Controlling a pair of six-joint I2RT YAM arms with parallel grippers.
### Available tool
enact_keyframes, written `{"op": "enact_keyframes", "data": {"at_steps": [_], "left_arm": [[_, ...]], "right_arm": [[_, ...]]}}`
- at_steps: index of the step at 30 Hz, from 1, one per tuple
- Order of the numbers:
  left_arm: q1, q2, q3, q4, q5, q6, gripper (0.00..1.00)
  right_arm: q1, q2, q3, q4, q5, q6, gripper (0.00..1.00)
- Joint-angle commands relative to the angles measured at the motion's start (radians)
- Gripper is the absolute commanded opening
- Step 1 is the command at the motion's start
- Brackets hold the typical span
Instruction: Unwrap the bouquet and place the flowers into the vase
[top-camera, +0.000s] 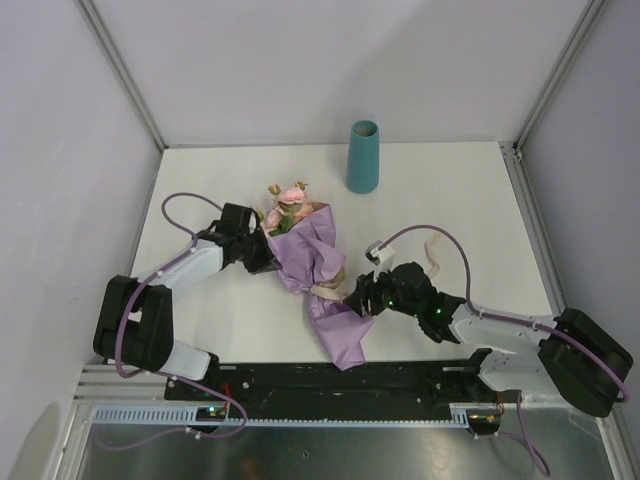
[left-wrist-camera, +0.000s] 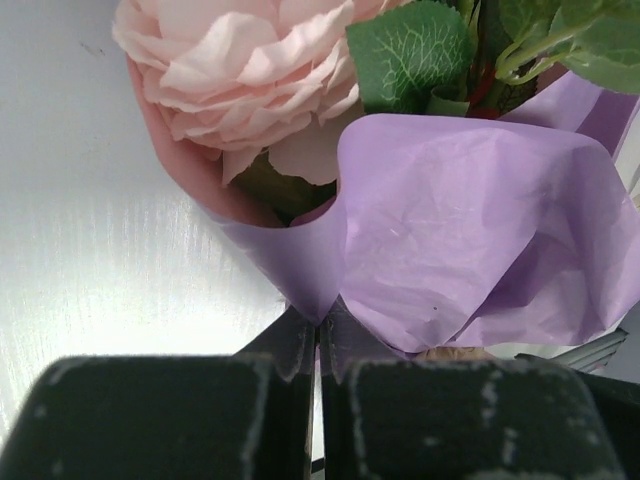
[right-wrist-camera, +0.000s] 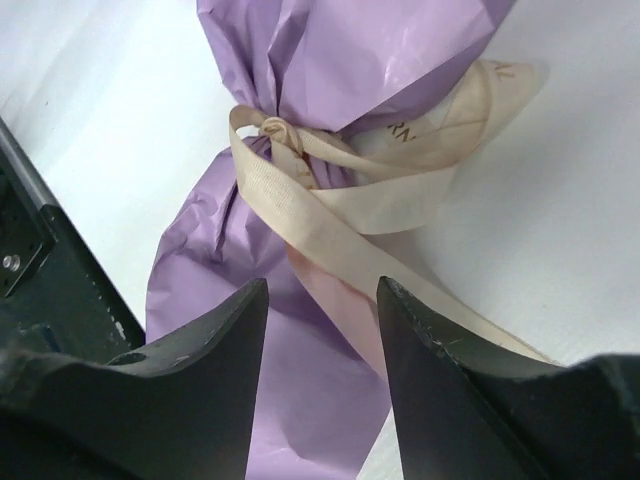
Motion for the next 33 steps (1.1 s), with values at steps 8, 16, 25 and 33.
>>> {"op": "enact_keyframes", "data": {"at_steps": [8, 16, 25, 33], "left_arm": [[0.003, -0.036, -0.033, 0.078, 0.008, -0.021, 0.0], [0.003, -0.028, -0.035, 0.085, 0.014, -0.022, 0.0], [0.003, -0.024, -0.037, 0.089, 0.018, -0.023, 0.0], [0.002, -0.022, -0.034, 0.093, 0.023, -0.026, 0.0]], "right_arm": [[-0.07, 0.145, -0.016, 0.285, 0.087, 0.01, 0.5], [-0.088, 0.215, 0.01, 0.334, 0.009, 0.024, 0.52], [-0.073, 0.306, 0.062, 0.37, -0.056, 0.023, 0.57], [-0.071, 0.38, 0.109, 0.379, -0.052, 0.017, 0.43]]}}
